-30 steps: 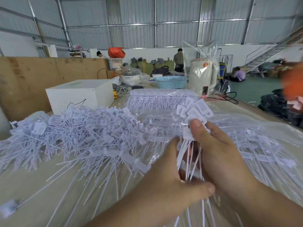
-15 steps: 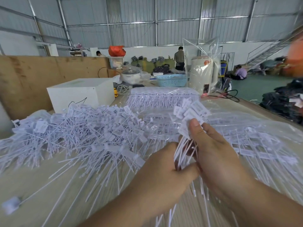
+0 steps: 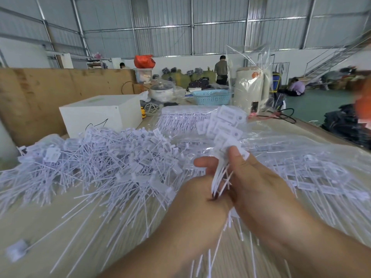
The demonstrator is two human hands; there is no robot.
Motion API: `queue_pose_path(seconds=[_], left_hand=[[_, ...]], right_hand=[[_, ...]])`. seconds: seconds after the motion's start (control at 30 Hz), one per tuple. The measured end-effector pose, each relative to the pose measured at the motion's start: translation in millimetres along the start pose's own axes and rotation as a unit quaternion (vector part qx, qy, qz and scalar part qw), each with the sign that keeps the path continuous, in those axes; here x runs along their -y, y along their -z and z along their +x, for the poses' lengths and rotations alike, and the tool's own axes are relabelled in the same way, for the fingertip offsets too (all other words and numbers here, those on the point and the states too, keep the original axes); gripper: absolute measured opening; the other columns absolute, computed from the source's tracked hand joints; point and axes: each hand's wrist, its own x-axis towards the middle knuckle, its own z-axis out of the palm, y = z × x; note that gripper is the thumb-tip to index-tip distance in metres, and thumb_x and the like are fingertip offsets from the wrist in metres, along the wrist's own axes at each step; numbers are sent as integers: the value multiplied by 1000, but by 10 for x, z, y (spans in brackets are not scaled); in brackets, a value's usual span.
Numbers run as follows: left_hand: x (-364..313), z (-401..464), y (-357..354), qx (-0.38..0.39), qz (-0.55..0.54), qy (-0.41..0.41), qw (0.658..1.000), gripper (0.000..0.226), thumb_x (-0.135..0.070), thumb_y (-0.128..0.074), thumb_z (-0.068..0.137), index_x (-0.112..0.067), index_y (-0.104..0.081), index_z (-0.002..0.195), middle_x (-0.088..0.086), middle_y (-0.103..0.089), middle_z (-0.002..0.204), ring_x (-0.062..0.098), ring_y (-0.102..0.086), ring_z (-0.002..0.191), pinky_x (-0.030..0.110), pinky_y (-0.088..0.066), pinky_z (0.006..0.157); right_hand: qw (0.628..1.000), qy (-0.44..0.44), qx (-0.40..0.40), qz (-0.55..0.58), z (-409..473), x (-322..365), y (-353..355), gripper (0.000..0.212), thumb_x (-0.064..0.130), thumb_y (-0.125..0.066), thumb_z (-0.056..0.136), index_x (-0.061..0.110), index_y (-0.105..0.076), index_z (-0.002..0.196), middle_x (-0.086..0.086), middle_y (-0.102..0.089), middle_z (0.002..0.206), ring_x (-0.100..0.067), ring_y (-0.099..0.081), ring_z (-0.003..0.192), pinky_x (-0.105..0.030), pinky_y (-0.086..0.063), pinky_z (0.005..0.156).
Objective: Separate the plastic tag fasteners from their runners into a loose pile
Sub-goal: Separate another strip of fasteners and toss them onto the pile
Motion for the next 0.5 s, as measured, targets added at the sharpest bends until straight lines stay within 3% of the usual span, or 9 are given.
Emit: queue_pose_path(seconds=[0.07, 0.13, 0.2, 0.3, 0.37, 0.5], left_hand=[[-48, 19, 80, -9, -15, 21, 1000, 20, -17, -53, 91, -23, -65, 76, -5, -54, 46, 5, -48, 41, 21, -39, 45], [-101, 49, 219, -44, -12, 51, 998, 35, -15, -49, 89, -32, -66, 63, -12, -53, 41, -1, -47, 36, 11, -34, 38], [-73, 100, 403, -102, 6, 81, 991, 38, -18, -51, 88, -28, -57, 53, -11, -46, 39, 1, -39, 33, 15, -33, 37], [86, 204, 675, -170, 48, 127, 976, 31, -25, -54, 85, -22, -47, 54, -9, -40, 45, 7, -35, 36, 26, -29, 50], [204, 278, 812, -172, 77, 161, 969, 31, -27, -54, 85, -17, -51, 55, -5, -48, 50, 12, -42, 41, 29, -32, 55], [428, 361, 1026, -141, 123, 213, 959, 31, -24, -55, 92, -8, -57, 66, 5, -61, 53, 18, -49, 44, 28, -37, 50]], right_hand=[[1000, -10, 17, 23, 22, -45, -24, 52, 61, -52, 88, 18, -69, 113, -2, -73, 111, -21, -69, 105, -41, -47, 95], [998, -21, 25, 49, 51, -65, -30, 56, 61, -49, 83, 19, -65, 116, -7, -73, 110, -22, -68, 106, -43, -48, 94], [999, -31, 33, 18, 54, -75, -30, 45, 60, -48, 83, 26, -65, 107, -2, -74, 102, -17, -68, 98, -39, -51, 87], [968, 21, 76, -237, -11, -104, -43, 12, 45, -56, 94, 35, -63, 94, 14, -68, 91, -7, -64, 76, -24, -50, 71], [929, 54, 111, -349, -43, -153, -64, 4, 35, -57, 96, 34, -60, 94, 9, -64, 86, -6, -57, 61, -26, -47, 57], [846, 113, 128, -505, -56, -200, -95, 12, 37, -54, 95, 26, -56, 100, 12, -49, 87, -6, -49, 80, -29, -43, 69]])
